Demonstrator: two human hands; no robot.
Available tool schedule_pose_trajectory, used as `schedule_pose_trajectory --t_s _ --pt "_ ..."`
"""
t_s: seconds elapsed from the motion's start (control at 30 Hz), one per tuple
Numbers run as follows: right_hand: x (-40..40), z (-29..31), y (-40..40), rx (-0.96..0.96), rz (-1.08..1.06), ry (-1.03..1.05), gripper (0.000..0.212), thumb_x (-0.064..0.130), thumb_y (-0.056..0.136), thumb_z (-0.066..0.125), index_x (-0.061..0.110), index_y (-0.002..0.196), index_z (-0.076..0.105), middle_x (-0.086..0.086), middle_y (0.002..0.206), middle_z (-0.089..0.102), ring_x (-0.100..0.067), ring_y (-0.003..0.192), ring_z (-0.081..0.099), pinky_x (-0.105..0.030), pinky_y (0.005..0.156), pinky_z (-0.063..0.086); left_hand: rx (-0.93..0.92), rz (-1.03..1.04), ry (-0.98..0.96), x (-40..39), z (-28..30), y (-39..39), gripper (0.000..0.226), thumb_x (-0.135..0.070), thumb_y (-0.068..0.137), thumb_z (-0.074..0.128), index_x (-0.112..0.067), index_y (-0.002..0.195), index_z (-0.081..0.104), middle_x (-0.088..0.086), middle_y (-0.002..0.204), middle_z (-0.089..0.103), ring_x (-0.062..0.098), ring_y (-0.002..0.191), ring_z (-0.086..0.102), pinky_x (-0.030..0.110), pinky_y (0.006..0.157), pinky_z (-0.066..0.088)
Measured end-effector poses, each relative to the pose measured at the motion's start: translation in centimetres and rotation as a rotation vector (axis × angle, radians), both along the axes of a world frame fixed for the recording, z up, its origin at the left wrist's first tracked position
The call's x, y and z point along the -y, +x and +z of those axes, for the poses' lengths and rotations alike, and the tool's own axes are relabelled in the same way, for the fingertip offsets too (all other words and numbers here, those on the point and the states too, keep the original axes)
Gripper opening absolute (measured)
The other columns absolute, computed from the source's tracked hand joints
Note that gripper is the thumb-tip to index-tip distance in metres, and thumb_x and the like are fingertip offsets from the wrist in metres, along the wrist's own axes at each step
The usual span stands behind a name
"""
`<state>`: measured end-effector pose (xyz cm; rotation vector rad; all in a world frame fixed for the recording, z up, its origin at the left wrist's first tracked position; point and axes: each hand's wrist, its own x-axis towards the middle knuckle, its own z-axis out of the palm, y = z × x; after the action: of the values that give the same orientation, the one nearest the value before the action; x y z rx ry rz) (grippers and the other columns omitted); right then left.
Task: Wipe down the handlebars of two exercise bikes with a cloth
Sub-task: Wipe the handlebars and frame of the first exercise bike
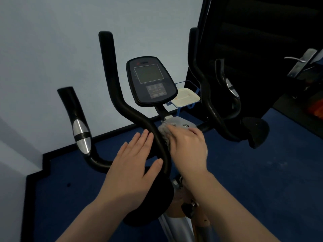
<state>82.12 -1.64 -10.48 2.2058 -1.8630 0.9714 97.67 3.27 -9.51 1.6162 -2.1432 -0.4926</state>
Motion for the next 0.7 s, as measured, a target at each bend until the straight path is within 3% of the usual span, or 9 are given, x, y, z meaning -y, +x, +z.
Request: schedule_pose_trajectory --t_s 0.1,0.23,0.4,0.5,0.57,0.63,0.7 --pt "0.7 0.6 0.9 0.008 0.037 0.115 0.022 0.018 0.092 0.05 0.021 0.104 0.069 0.005 0.086 0.073 -0.017 0.076 0.067 -0.029 0.087 0.034 0.011 0.008 0.001 -0.1 0.1 -0.1 0.069 -0.066 0.083 0.012 -0.04 0.143 -0.01 -0.024 0.153 -0.013 -0.006 0.141 -0.017 0.019 0.113 -0.013" --pt "-0.4 0.2 0.3 0.096 0.11 0.135 0.028 0.016 0.096 0.048 0.019 0.119 0.063 0.004 0.103 0.072 -0.016 0.092 0.065 -0.029 0.09 0.034 0.005 0.018 -0.007 -0.2 0.3 -0.2 0.074 -0.07 0.078 0.007 -0.041 0.144 -0.007 -0.022 0.155 -0.009 -0.005 0.142 -0.015 0.02 0.114 -0.012" --pt "-1.3 1.2 -0.9 0.167 0.168 0.217 0.035 0.024 0.095 0.053 0.027 0.129 0.059 0.004 0.113 0.07 -0.016 0.102 0.063 -0.024 0.084 0.041 -0.05 0.069 -0.04 -0.6 0.5 -0.2 0.067 -0.058 0.091 0.032 -0.034 0.15 0.011 -0.016 0.158 0.003 -0.001 0.144 -0.004 0.02 0.115 -0.006" --pt "-0.4 2.8 -2.9 0.207 0.225 0.405 0.031 0.034 0.091 0.059 0.035 0.122 0.063 0.01 0.109 0.071 -0.01 0.103 0.063 -0.031 0.088 0.05 -0.109 0.169 -0.14 -1.4 0.9 -0.1 0.055 -0.043 0.093 0.047 -0.028 0.144 0.036 -0.014 0.153 0.027 0.002 0.142 0.018 0.019 0.114 0.007" --pt "0.3 4.1 -3.8 0.336 0.32 0.464 0.025 0.03 0.088 0.064 0.032 0.113 0.069 0.013 0.102 0.072 -0.007 0.098 0.065 -0.038 0.087 0.053 -0.131 0.209 -0.205 -2.3 0.9 -0.1 0.044 -0.036 0.092 0.052 -0.027 0.135 0.049 -0.014 0.145 0.041 0.003 0.136 0.031 0.021 0.112 0.017" --pt "0.7 5.0 -3.8 0.442 0.406 0.431 0.02 0.03 0.086 0.067 0.034 0.105 0.068 0.017 0.097 0.071 -0.001 0.095 0.065 -0.037 0.083 0.056 -0.155 0.24 -0.232 -3.5 0.5 0.2 0.039 -0.035 0.089 0.05 -0.03 0.127 0.056 -0.017 0.139 0.046 -0.001 0.132 0.033 0.023 0.113 0.021" --pt "0.7 5.4 -2.7 0.39 0.529 0.355 0.019 0.035 0.084 0.067 0.038 0.102 0.063 0.024 0.098 0.068 0.004 0.094 0.063 -0.029 0.08 0.055 -0.185 0.297 -0.208 -4.6 -0.2 0.9 0.041 -0.039 0.086 0.046 -0.034 0.126 0.055 -0.023 0.142 0.04 -0.007 0.136 0.024 0.018 0.115 0.012"
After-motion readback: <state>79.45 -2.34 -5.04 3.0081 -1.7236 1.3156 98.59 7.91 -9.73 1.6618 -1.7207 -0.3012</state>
